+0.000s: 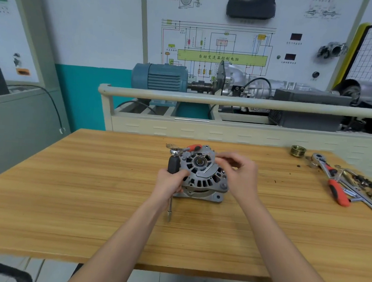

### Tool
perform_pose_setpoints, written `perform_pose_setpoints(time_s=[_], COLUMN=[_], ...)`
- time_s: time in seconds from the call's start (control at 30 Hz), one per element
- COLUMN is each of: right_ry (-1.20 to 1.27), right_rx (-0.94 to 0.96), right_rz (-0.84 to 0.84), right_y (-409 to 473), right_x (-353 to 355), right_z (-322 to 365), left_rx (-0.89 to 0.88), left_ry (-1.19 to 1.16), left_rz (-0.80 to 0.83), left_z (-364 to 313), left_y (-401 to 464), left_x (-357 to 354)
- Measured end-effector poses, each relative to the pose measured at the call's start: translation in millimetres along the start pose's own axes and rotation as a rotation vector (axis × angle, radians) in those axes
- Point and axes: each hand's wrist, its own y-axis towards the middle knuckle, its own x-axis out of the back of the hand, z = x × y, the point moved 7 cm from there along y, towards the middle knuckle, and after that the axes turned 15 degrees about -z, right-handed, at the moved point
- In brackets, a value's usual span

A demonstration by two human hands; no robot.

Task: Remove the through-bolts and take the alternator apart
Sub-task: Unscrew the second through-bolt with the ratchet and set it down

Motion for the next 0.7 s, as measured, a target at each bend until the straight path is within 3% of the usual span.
perform_pose_setpoints(time_s=[0.2,0.37,0.5,0.7], right_ry=[-0.018,-0.127,-0.448,-0.607], right_rx=[-0.265,-0.467,-0.48,-0.395], right_rz=[-0.313,-0.427,-0.277,-0.018], right_y=[3.0,-27.4,-37.4,-40.2], right_x=[52.6,62.7,57.9,40.7], right_z=[-66.0,-119.9,-140.2,-143.3], left_rx=[0.012,0.016,0.017,-0.005], left_ry=[0.062,0.06,0.069,0.107], left_rz=[-0.019,-0.031,-0.031,-0.039], left_z=[-1.3,1.2,3.3,3.7], left_y=[6.7,11.7,13.7,13.9], left_x=[-3.3,-4.2,-4.3,-5.4])
